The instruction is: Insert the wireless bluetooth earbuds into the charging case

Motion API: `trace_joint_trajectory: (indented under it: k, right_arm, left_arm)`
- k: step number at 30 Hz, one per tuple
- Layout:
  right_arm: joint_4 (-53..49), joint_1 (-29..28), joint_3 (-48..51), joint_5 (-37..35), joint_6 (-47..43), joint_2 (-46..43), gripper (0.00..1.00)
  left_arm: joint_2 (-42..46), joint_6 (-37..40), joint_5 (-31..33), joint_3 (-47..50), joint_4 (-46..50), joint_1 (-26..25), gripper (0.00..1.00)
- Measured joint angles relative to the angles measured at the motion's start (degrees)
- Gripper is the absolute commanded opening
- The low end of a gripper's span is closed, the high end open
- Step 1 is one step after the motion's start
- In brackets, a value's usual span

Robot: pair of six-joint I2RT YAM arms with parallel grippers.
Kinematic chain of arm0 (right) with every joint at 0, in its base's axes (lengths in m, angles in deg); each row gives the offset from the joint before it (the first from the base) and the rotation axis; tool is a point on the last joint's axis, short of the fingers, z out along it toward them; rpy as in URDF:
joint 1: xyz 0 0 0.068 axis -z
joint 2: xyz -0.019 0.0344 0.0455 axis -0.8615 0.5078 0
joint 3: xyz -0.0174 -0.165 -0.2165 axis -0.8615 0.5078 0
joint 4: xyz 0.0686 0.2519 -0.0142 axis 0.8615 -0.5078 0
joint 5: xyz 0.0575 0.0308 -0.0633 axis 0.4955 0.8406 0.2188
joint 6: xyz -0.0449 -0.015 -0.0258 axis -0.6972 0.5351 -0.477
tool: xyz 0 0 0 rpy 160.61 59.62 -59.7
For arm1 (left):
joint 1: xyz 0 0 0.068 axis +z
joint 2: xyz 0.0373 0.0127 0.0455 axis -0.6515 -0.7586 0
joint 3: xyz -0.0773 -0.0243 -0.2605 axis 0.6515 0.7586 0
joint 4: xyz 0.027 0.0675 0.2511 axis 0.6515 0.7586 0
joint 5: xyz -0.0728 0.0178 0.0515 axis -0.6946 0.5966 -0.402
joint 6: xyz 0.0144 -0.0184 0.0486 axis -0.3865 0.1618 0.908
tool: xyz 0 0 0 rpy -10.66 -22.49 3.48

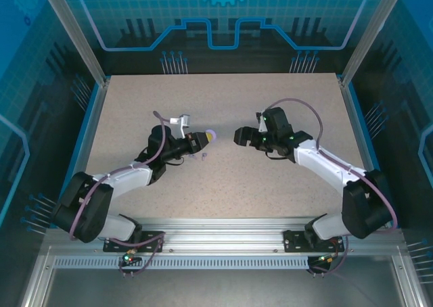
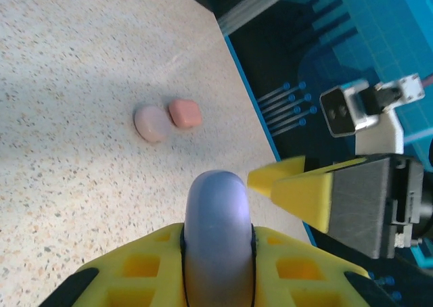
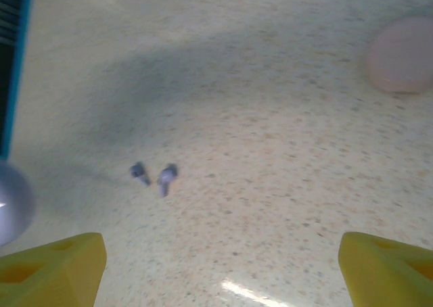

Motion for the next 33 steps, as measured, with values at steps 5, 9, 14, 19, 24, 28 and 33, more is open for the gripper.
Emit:
trace_joint_trajectory:
  k: [5, 9, 14, 19, 24, 28, 33]
  right_arm:
    - [8.07, 0.24, 1.86, 8.63, -4.79, -3.06, 0.89]
    - [11.30, 0.26, 1.88, 14.86, -7.61, -3.30, 0.89]
    - [12.20, 0.46, 1.88, 18.88, -9.25, -3.28, 0.88]
    - [13.70, 0.46, 1.90, 21.14, -9.25, -2.97, 0.87]
    - [14.91, 0.46, 1.90, 22.67, -9.22, -1.95, 0.86]
    - [14.93, 0.46, 1.90, 23.02, -9.22, -1.07, 0.86]
    - [14.91, 0.48, 1.90, 22.91, -9.25, -0.13, 0.84]
  left_arm:
    - [0.48, 2.82, -6.71, -1.95, 3.52, 0.15, 0.00]
    - [0.48, 3.76, -10.62, -3.32, 4.31, 0.15, 0.00]
    - [0.46, 4.22, -13.75, -4.61, 4.24, 0.15, 0.00]
    - [0.00, 4.24, -15.82, -5.42, 4.07, 0.15, 0.00]
    - [-0.72, 4.22, -17.35, -6.23, 4.00, 0.15, 0.00]
    - [-1.07, 4.26, -18.14, -6.88, 3.96, 0.15, 0.00]
    - [-1.18, 4.42, -19.02, -7.23, 3.91, 0.15, 0.00]
